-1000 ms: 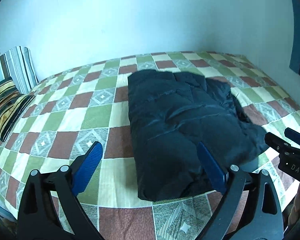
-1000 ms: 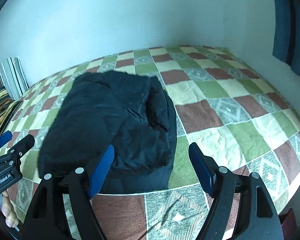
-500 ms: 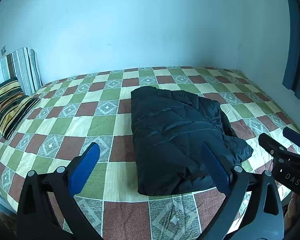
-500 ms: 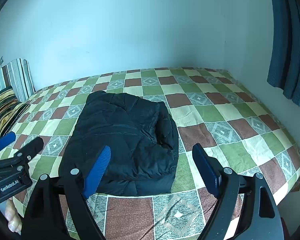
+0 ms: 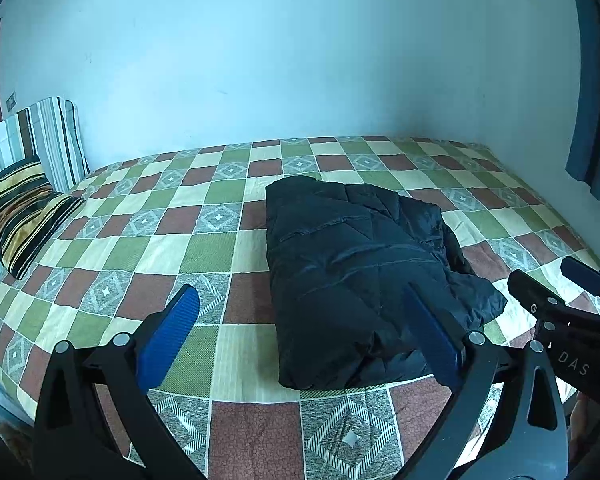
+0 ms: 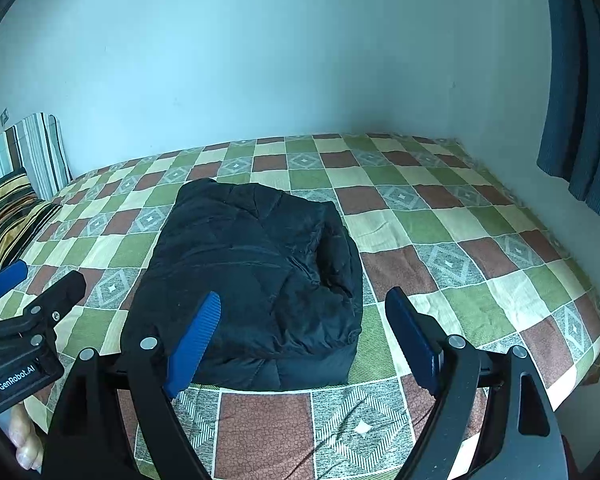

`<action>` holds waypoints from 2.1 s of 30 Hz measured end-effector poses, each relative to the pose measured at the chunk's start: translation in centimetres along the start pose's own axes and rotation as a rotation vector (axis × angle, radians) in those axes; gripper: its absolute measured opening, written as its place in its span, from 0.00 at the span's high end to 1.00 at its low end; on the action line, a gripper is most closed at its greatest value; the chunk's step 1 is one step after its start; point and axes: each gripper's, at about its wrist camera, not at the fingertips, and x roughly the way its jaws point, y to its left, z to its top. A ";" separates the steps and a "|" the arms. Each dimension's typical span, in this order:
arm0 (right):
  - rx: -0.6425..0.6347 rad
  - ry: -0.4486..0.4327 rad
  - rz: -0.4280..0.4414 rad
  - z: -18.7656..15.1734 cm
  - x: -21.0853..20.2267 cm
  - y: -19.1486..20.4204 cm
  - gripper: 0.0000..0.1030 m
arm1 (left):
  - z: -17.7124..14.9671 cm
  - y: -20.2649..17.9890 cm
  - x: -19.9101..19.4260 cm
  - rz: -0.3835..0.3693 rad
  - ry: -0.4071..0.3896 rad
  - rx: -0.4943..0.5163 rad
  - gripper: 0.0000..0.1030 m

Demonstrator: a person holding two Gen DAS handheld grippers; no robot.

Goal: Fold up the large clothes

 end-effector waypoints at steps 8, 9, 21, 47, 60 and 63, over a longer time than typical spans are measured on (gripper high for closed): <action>-0.006 -0.006 0.006 0.1 -0.3 0.3 0.19 | -0.1 0.1 -0.1 0.001 -0.001 -0.006 0.03; -0.006 -0.006 0.006 0.1 -0.3 0.3 0.19 | -0.1 0.1 -0.1 0.001 0.000 -0.007 0.03; -0.009 -0.002 0.010 0.1 -0.2 0.6 0.19 | -0.2 0.4 -0.1 0.006 0.004 -0.014 0.03; -0.016 -0.003 0.014 0.0 -0.3 0.8 0.19 | -0.1 1.0 -0.2 0.025 0.002 -0.024 0.03; -0.016 -0.003 0.013 -0.1 -0.4 0.8 0.19 | -0.1 1.1 -0.7 0.043 -0.014 -0.030 0.03; -0.019 -0.002 0.014 -0.1 -0.4 0.7 0.19 | -0.2 1.0 -0.7 0.038 -0.015 -0.022 0.03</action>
